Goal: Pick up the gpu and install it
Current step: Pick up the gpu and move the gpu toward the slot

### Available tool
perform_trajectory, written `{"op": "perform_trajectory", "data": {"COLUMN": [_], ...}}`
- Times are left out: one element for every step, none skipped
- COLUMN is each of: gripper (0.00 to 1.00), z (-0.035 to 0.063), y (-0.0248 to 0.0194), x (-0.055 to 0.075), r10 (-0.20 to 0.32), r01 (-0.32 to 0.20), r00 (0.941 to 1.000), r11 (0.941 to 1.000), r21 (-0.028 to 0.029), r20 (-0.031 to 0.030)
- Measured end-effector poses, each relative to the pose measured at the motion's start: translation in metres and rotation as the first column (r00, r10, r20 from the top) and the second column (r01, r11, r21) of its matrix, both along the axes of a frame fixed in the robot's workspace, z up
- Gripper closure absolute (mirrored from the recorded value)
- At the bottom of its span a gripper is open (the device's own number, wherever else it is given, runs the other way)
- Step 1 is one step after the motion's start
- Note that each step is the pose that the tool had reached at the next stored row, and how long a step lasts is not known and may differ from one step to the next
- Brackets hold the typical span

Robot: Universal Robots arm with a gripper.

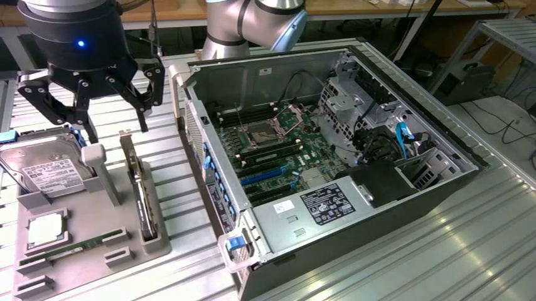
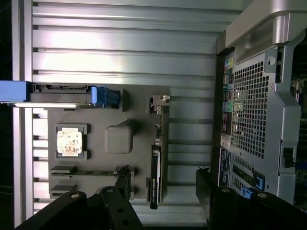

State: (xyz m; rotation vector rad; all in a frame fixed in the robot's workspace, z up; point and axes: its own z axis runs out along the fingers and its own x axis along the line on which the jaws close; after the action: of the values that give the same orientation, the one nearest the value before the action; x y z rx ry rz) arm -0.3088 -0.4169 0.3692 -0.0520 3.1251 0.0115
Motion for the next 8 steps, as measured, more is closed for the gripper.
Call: {"op": "perform_trajectory", "data": {"gripper": [0.34, 0.34, 0.34, 0.34, 0.34, 0.34, 0.34, 0.34], "z": [-0.0002, -0.0005, -0.0008, -0.0010, -0.0012, -0.0016, -0.0019, -0.0023], "y": [-0.0002, -0.0004, -0.0007, -0.0011, -0.0016, -0.0023, -0.0032, -0.0042], "x": [0.0000, 0.0000, 0.0000, 0.0001, 0.0000, 0.0000, 0.0000, 0.0000], "r10": [0.000, 0.001, 0.001, 0.002, 0.002, 0.002, 0.002, 0.003], "r01": [0.000, -0.001, -0.001, -0.002, -0.002, -0.002, -0.002, -0.003], "r00": [1.0000, 1.0000, 1.0000, 1.0000, 1.0000, 1.0000, 1.0000, 1.0000], "r11": [1.0000, 1.0000, 1.0000, 1.0000, 1.0000, 1.0000, 1.0000, 1.0000], "r21": [0.0000, 0.0000, 0.0000, 0.0000, 0.0000, -0.0001, -0.0001, 0.0000], "r20": [0.0000, 0.0000, 0.0000, 0.0000, -0.0001, -0.0001, -0.0001, 0.0000]}}
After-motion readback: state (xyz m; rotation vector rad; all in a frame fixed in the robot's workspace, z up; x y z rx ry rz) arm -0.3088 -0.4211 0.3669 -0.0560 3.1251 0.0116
